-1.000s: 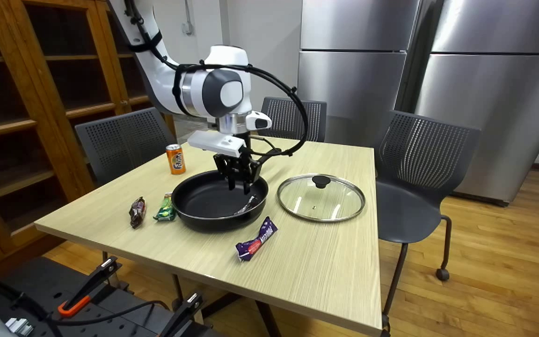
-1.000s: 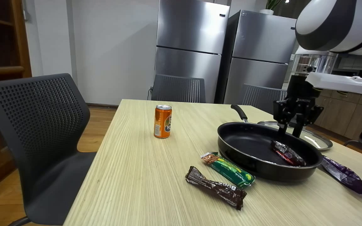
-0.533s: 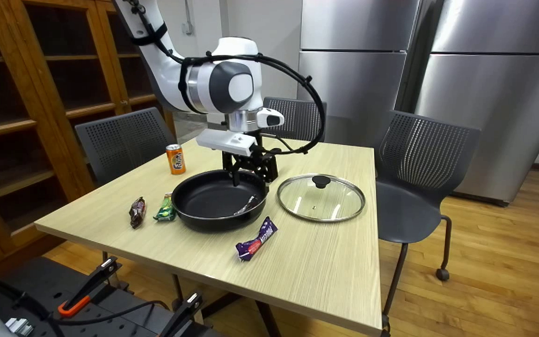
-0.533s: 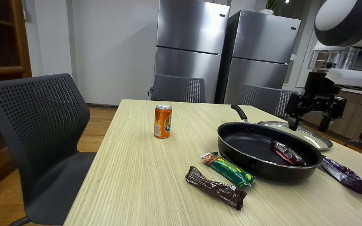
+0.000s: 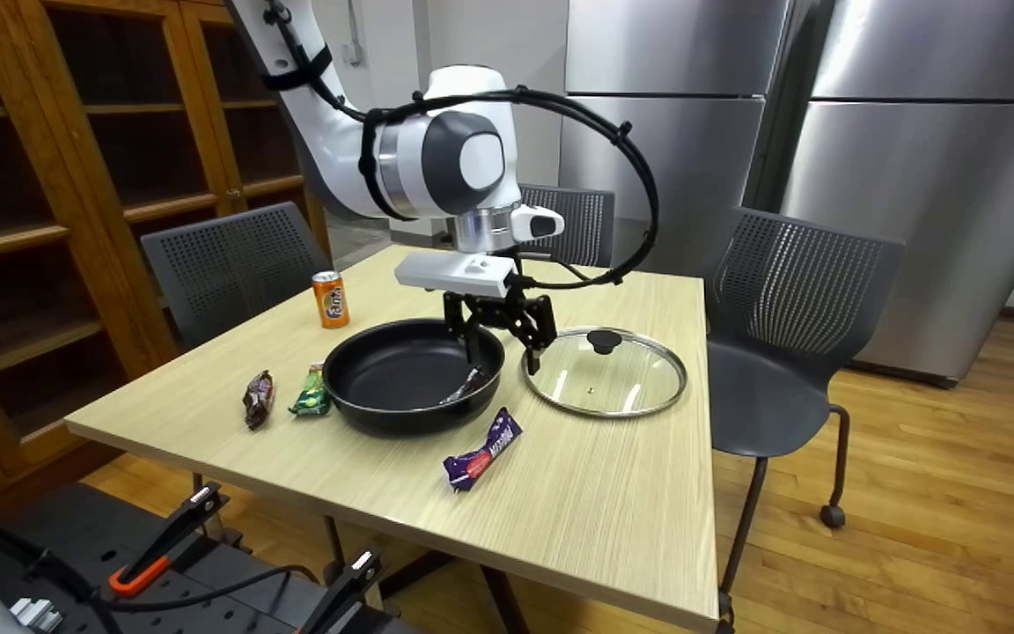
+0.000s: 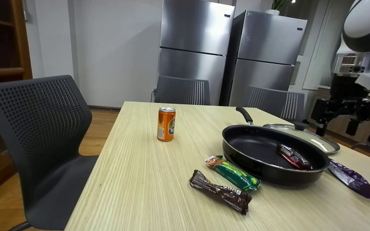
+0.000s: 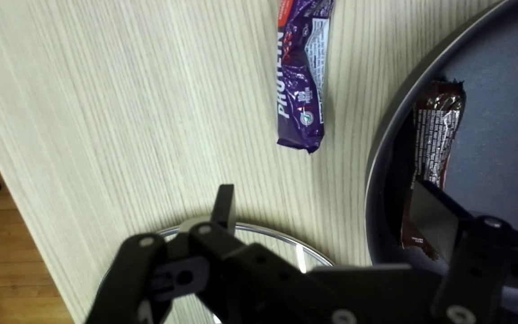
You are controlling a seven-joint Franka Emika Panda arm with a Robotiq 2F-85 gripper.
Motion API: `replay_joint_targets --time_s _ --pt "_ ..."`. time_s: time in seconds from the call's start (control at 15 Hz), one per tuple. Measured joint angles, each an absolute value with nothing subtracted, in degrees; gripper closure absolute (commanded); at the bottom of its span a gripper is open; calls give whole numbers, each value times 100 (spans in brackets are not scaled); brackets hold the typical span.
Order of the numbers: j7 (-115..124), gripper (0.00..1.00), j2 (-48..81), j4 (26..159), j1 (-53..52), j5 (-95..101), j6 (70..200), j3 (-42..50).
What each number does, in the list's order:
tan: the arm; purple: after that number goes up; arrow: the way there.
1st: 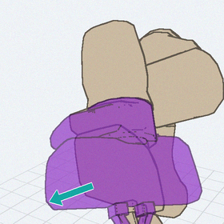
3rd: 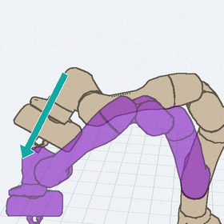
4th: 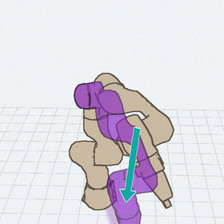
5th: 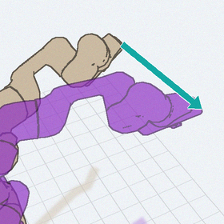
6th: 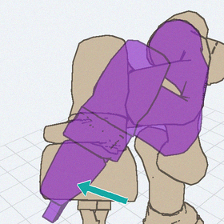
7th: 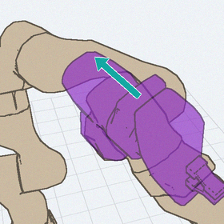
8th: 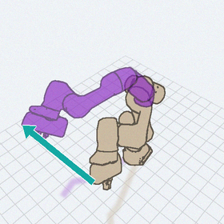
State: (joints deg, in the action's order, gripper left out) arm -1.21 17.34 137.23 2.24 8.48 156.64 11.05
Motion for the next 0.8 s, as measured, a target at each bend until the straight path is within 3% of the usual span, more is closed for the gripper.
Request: replay_joint_targets --time_s 0.8 --pt "-439 0 1658 14228 525 721 15849 1026"
